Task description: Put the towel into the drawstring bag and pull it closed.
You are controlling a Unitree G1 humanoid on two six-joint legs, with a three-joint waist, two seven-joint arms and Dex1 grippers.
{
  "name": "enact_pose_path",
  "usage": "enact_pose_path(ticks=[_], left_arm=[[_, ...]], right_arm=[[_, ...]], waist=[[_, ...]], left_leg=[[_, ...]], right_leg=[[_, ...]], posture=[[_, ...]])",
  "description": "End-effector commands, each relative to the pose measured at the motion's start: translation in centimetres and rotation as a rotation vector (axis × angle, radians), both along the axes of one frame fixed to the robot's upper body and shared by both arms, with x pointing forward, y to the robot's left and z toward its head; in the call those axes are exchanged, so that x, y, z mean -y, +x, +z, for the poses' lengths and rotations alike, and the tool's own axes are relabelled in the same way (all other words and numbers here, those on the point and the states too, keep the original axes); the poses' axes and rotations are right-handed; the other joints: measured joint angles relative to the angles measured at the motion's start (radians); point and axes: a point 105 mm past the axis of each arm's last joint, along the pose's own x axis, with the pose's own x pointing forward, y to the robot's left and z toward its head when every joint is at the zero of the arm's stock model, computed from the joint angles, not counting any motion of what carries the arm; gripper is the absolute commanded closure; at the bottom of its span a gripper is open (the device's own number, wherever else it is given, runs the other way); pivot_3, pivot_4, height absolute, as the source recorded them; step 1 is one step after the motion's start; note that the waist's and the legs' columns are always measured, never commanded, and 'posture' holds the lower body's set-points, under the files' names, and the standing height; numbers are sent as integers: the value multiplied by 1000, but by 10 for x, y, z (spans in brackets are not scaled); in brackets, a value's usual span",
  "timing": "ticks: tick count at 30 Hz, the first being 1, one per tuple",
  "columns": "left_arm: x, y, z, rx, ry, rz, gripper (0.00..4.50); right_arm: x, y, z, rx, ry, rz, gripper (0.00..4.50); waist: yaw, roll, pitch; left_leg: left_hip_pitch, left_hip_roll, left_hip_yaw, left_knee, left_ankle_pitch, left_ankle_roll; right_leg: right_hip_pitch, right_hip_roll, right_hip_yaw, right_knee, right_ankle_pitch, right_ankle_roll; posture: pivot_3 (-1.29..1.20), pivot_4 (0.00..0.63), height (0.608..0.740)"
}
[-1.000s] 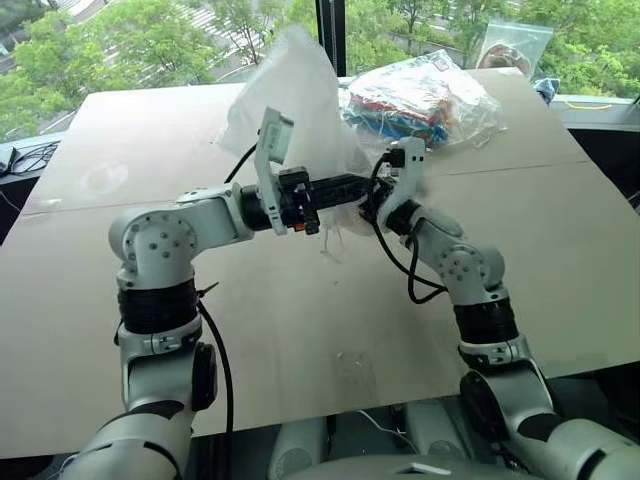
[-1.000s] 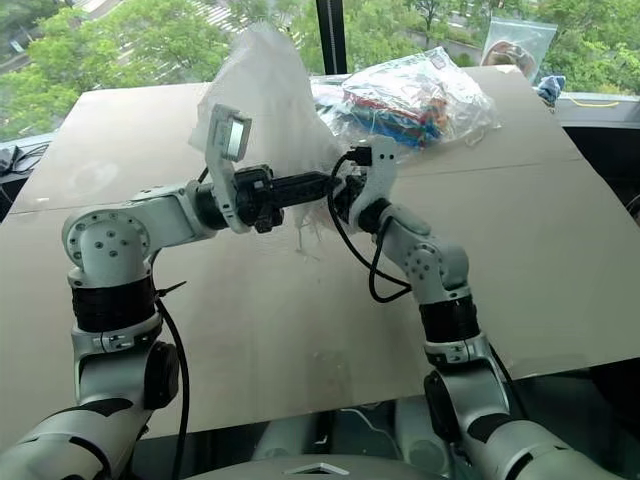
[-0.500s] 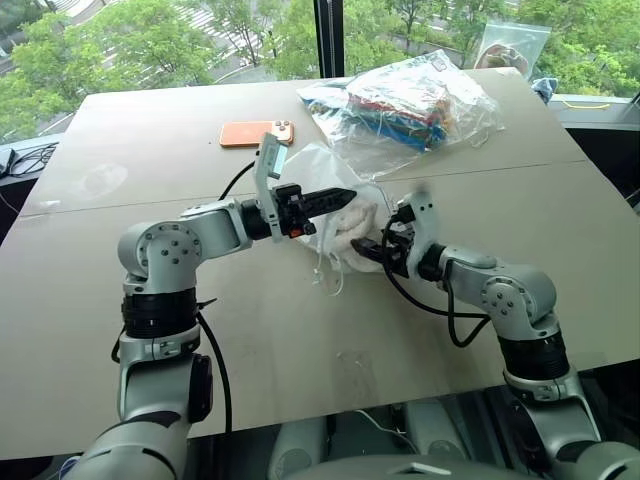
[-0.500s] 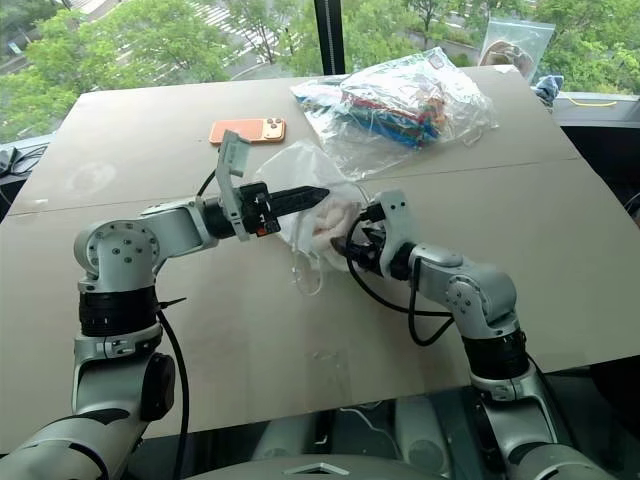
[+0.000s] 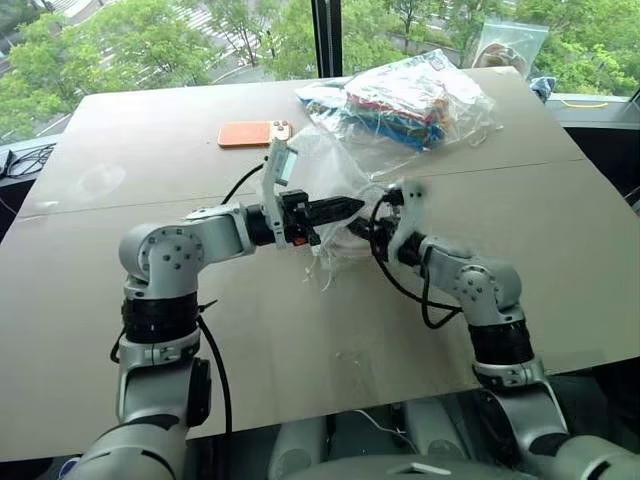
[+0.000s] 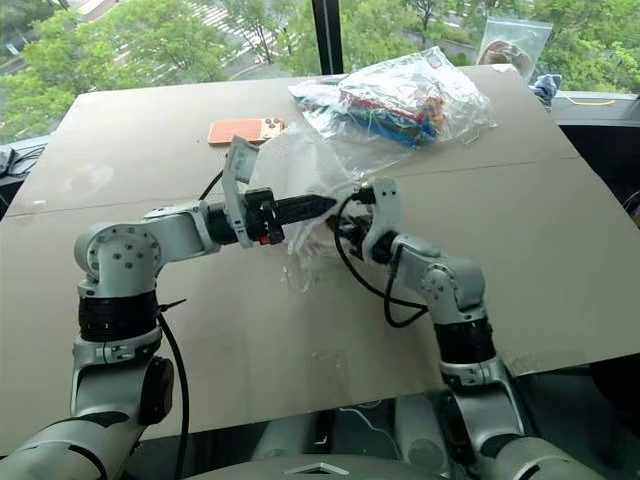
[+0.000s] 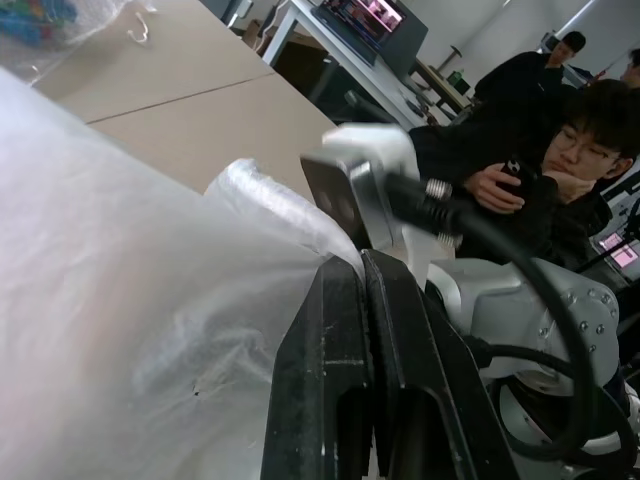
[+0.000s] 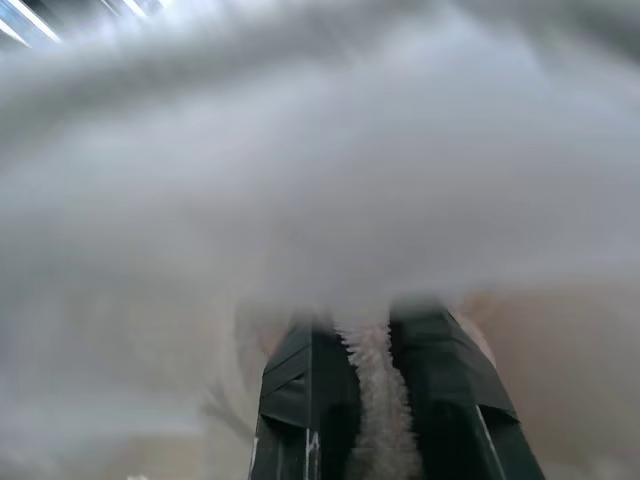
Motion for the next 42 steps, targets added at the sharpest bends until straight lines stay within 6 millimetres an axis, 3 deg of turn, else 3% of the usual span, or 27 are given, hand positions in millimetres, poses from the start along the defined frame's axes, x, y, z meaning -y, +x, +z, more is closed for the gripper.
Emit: enact_pose_path(ticks=[1,4,11,14,18,28,30,35,42], left_arm=[[2,-8,2,29,14,-21,4500],[-5,0,-1,78,58,39,4500],[-15,16,-7,197,153,74,4500],[-16,20,-10,221,174,57,4500],[-14,23,-11,232,167,45,4500],[-9,22,-7,263,162,35,4500],[-10,22,-7,268,163,42,4500],[-11,24,-6,275,162,58,4500],[-10,28,-7,275,158,71,4500]], right_arm=[[-5,9,10,71,55,-5,4419],[2,3,-5,169,-98,2,4419],[35,-32,-12,328,-355,45,1857],[53,-40,-2,359,-411,2,1857],[70,-25,7,406,-527,-139,1857],[69,6,7,418,-666,-295,1857],[73,9,7,413,-692,-321,2227],[77,10,9,410,-720,-352,4468],[88,11,19,384,-690,-434,4468]], waist=[[3,0,0],[5,0,0],[4,0,0],[1,0,0],[2,0,0],[3,0,0],[4,0,0],[4,0,0],[4,0,0]], left_leg=[[0,0,0,0,0,0],[-1,-1,0,0,0,0],[-1,-1,0,0,1,-2],[0,-1,0,0,0,-1],[1,0,0,0,1,-1],[0,0,0,0,1,-1],[-1,-1,1,0,1,-1],[-1,-1,0,0,1,-1],[-1,-1,0,0,1,-1]], right_leg=[[0,0,0,0,0,0],[0,-1,0,-1,0,0],[0,-1,0,-1,0,0],[0,0,1,-1,0,0],[0,0,0,0,0,0],[0,0,0,0,0,0],[0,0,0,-1,0,0],[0,0,0,-1,0,0],[0,0,0,0,0,0]], posture=[[0,150,740],[0,150,740],[0,150,740],[0,150,740],[0,150,740],[0,150,740],[0,150,740],[0,150,740],[0,150,740]])
